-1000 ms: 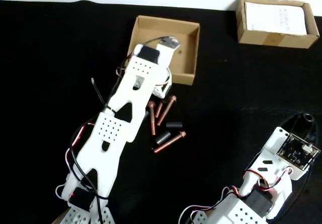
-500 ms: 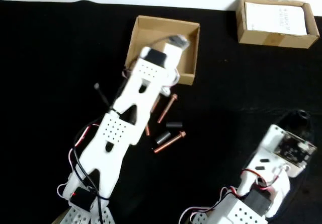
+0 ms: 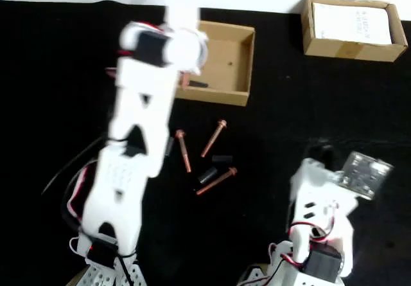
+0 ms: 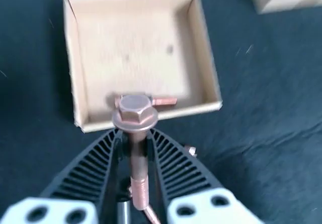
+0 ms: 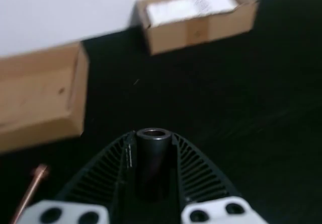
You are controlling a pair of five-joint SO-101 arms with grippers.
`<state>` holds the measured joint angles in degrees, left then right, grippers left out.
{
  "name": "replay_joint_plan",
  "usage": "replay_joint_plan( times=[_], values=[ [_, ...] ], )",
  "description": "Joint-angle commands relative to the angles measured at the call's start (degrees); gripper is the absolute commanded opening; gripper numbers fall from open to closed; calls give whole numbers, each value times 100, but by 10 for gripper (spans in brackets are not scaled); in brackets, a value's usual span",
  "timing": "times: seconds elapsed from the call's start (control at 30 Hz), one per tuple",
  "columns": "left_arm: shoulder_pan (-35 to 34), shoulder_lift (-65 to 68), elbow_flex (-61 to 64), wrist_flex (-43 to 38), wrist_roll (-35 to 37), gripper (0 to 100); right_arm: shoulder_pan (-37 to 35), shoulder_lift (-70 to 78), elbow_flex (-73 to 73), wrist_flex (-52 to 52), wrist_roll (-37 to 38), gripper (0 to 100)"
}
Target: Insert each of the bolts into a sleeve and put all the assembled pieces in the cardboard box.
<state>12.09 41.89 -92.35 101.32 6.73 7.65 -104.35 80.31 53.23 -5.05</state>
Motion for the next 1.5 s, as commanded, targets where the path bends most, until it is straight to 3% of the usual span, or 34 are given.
replay_joint_plan(
  times=[0.0,0.1,0.33,0.47,0.73,0.87,1.0,1.13,1.47],
  values=[
    [-163,-1279,259,44,35,8,-532,-84,-312,259,-26,7],
    [-154,-2413,1525,44,26,8,-866,-84,-312,303,-44,7],
    [277,-5613,5745,-141,-440,8,-1692,-84,-136,259,167,7],
    [303,-6440,7547,-1512,-440,8,-2193,-84,198,-321,281,7],
    [497,-6545,10097,-4457,-422,8,-2668,-84,1086,-2132,308,7],
    [857,-6536,10888,-5846,-299,8,-2888,-84,1464,-2615,308,7],
    [1200,-6545,11327,-6778,791,8,-2976,-84,1648,-2862,308,7],
    [1490,-6580,11336,-6945,1398,8,-2958,-84,1719,-2967,308,7],
    [1851,-6589,11319,-6945,1960,8,-2949,-84,1719,-2967,308,7]
  ],
)
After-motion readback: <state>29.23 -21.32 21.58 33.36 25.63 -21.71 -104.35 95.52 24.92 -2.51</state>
